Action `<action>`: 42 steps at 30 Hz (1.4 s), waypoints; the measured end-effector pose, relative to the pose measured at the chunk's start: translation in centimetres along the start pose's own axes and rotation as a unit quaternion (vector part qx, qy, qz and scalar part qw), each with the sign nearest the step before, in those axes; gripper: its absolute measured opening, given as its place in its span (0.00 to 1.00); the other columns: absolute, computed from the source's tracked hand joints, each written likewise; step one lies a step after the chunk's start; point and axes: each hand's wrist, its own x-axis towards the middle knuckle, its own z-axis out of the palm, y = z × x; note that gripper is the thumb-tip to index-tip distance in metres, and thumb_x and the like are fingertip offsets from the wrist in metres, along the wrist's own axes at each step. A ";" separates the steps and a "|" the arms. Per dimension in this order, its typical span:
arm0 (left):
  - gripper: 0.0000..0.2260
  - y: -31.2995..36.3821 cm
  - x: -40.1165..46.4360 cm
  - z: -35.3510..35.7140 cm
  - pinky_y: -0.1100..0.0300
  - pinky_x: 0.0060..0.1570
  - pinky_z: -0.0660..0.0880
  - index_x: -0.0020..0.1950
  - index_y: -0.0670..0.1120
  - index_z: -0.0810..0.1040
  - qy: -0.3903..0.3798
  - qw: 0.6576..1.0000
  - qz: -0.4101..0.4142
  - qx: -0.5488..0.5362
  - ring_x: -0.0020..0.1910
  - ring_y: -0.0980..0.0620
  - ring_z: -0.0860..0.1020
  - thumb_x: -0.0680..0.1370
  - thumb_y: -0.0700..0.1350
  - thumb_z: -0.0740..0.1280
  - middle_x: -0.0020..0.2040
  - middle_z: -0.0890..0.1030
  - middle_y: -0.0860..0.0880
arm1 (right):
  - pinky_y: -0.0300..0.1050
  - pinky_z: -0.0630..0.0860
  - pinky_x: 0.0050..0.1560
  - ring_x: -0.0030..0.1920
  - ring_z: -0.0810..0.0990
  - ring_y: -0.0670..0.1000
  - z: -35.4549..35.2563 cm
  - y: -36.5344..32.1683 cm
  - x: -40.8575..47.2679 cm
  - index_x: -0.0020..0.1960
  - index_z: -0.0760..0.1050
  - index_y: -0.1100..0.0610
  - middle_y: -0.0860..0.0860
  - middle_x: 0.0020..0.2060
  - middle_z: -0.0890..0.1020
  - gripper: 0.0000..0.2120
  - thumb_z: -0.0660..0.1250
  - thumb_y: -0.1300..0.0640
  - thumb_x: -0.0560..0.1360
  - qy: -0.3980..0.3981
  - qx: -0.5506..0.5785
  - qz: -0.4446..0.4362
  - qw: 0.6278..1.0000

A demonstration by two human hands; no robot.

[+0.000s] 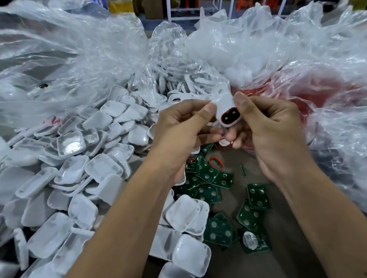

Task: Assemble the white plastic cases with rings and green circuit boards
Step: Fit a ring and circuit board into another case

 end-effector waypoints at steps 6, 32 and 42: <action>0.07 0.1 0.2 -0.6 0.56 0.34 0.74 0.49 0.41 0.86 0.031 0.998 0.010 0.047 0.35 0.43 0.79 0.80 0.45 0.72 0.41 0.85 0.41 | 0.38 0.74 0.22 0.27 0.80 0.51 -0.1 -0.3 0.0 0.45 0.83 0.63 0.60 0.36 0.84 0.13 0.69 0.52 0.77 -0.105 0.076 0.092 0.987; 0.13 2.8 0.1 -2.3 0.61 0.26 0.73 0.40 0.41 0.84 0.125 0.990 0.053 -0.025 0.26 0.52 0.75 0.81 0.48 0.71 0.31 0.79 0.47 | 0.42 0.76 0.22 0.29 0.80 0.53 4.0 -1.8 0.0 0.44 0.79 0.59 0.55 0.36 0.82 0.15 0.60 0.61 0.86 -0.120 0.018 0.021 0.992; 0.15 4.5 0.1 -3.4 0.66 0.40 0.70 0.36 0.50 0.74 0.170 0.917 -0.072 -0.355 0.33 0.57 0.73 0.83 0.47 0.60 0.30 0.74 0.54 | 0.39 0.75 0.24 0.24 0.78 0.52 19.9 -7.1 5.5 0.40 0.75 0.67 0.62 0.30 0.78 0.11 0.63 0.67 0.81 -0.273 -0.023 0.138 0.952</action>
